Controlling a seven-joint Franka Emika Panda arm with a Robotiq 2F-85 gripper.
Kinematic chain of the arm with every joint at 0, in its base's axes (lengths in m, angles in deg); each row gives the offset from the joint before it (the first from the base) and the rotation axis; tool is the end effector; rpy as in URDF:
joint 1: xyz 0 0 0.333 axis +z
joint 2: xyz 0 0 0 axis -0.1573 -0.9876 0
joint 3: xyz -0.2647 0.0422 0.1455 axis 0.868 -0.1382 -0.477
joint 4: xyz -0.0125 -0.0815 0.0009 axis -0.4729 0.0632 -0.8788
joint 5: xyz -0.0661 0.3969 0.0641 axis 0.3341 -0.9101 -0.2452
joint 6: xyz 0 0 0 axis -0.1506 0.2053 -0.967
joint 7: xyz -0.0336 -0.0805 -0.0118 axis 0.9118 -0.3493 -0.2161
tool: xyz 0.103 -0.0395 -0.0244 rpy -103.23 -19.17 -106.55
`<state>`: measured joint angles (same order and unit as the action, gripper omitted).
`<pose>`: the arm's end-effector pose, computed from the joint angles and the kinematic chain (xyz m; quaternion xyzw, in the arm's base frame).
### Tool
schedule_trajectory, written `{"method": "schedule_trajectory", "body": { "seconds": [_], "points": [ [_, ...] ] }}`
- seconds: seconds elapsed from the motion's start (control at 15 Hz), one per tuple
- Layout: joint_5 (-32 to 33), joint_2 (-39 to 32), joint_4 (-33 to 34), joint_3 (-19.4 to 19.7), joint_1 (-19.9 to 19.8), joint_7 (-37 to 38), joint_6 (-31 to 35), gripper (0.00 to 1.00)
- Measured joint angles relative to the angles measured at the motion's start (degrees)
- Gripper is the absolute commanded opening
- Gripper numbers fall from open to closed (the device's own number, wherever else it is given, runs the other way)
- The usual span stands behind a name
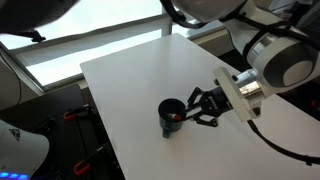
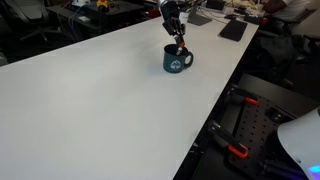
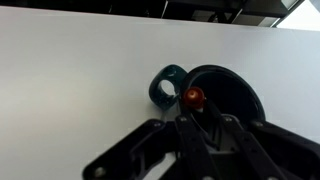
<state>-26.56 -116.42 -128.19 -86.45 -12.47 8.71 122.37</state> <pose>0.5902 -0.2470 0.1383 -0.9033 0.0512 0.3859 0.1803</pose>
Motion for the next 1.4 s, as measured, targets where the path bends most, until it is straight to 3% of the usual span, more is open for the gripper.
{"method": "schedule_trajectory", "body": {
  "seconds": [0.13,0.2,0.33,0.8,1.07,1.4],
  "points": [
    [0.00,-0.06,0.00,0.00,-0.01,0.00,0.19,0.11],
    [0.00,-0.09,0.00,0.00,-0.01,0.00,0.22,0.36],
    [0.00,-0.11,0.00,0.00,-0.02,0.00,0.23,0.40],
    [0.00,-0.14,-0.02,-0.01,0.04,-0.03,0.33,0.91],
    [-0.01,-0.17,-0.10,-0.15,0.43,-0.03,0.33,0.99],
    [-0.01,-0.20,-0.16,-0.26,1.08,-0.33,0.31,0.92]
  ]
}}
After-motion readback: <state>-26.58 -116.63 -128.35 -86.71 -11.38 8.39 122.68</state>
